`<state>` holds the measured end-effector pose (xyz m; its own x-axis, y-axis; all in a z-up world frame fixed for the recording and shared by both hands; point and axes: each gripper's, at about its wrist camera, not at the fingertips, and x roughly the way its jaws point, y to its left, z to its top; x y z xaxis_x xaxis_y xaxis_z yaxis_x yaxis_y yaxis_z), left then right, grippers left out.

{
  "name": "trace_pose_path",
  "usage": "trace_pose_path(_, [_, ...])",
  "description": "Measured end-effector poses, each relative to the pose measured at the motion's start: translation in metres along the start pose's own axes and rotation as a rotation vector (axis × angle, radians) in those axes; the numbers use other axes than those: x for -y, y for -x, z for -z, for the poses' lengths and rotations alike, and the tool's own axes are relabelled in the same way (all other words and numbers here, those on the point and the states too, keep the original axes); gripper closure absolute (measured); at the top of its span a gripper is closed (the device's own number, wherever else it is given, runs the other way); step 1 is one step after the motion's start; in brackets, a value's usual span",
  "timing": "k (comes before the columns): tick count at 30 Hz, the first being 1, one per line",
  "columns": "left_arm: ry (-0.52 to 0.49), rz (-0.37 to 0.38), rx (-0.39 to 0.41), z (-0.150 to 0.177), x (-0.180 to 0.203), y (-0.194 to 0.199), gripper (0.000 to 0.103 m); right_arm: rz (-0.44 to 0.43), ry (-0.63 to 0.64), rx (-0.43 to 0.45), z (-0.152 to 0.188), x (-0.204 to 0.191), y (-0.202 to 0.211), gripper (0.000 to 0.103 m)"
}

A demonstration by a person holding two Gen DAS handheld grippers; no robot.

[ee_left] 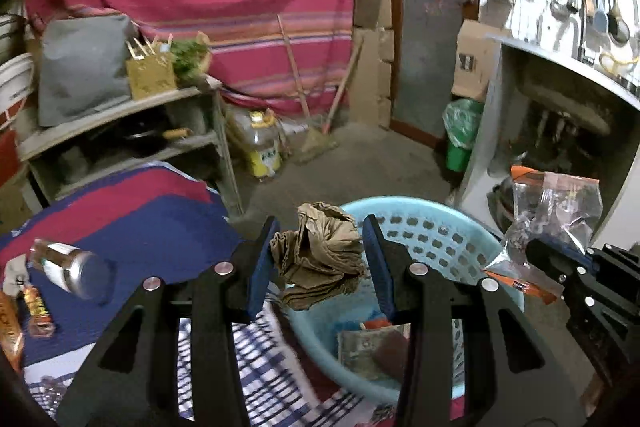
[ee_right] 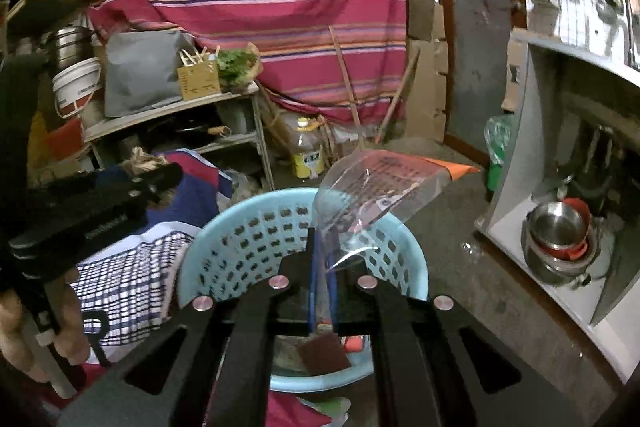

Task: Collect trash
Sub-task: 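Open both tools to drop the paper and clear bag into the basket, then return the left tool to the table and grasp the orange snack wrapper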

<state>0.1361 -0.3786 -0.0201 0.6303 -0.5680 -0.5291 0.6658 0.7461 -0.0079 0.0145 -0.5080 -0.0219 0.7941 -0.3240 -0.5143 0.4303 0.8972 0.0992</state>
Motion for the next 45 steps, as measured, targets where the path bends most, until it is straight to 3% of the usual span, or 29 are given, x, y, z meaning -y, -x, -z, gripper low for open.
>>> trace_pose_path(7, [0.004,0.046,-0.071,-0.001,0.011,-0.036,0.056,0.001,-0.061,-0.044,0.010,0.020,-0.022,0.098])
trace_pose_path(10, [0.006,0.052,-0.096,-0.002,0.013,-0.044,0.047,-0.001,-0.076,-0.053,0.013,0.023,-0.028,0.098])
trace_pose_path(12, [0.009,0.034,-0.098,-0.002,0.009,-0.046,0.034,0.000,-0.076,-0.056,0.014,0.023,-0.030,0.098])
trace_pose_path(17, [0.031,0.019,-0.106,-0.005,-0.003,-0.044,0.021,-0.004,-0.075,-0.061,0.014,0.020,-0.034,0.098])
trace_pose_path(24, [0.043,-0.106,-0.021,-0.011,-0.030,-0.012,0.010,-0.027,-0.053,-0.072,0.009,0.005,-0.044,0.098])
trace_pose_path(30, [0.046,-0.215,0.033,-0.008,-0.061,0.028,0.009,-0.062,-0.076,-0.110,0.004,-0.012,-0.061,0.092])
trace_pose_path(31, [0.051,-0.237,0.042,-0.007,-0.069,0.038,0.009,-0.064,-0.083,-0.119,0.004,-0.013,-0.064,0.088])
trace_pose_path(33, [0.060,-0.259,0.050,-0.004,-0.080,0.050,0.007,-0.068,-0.092,-0.136,0.006,-0.016,-0.070,0.045])
trace_pose_path(37, [0.078,-0.317,0.072,0.005,-0.110,0.088,0.007,-0.029,-0.067,-0.124,0.008,-0.025,-0.070,0.041])
trace_pose_path(45, [0.116,-0.452,0.100,0.030,-0.174,0.164,0.006,-0.082,-0.036,-0.046,-0.005,-0.073,-0.034,0.028])
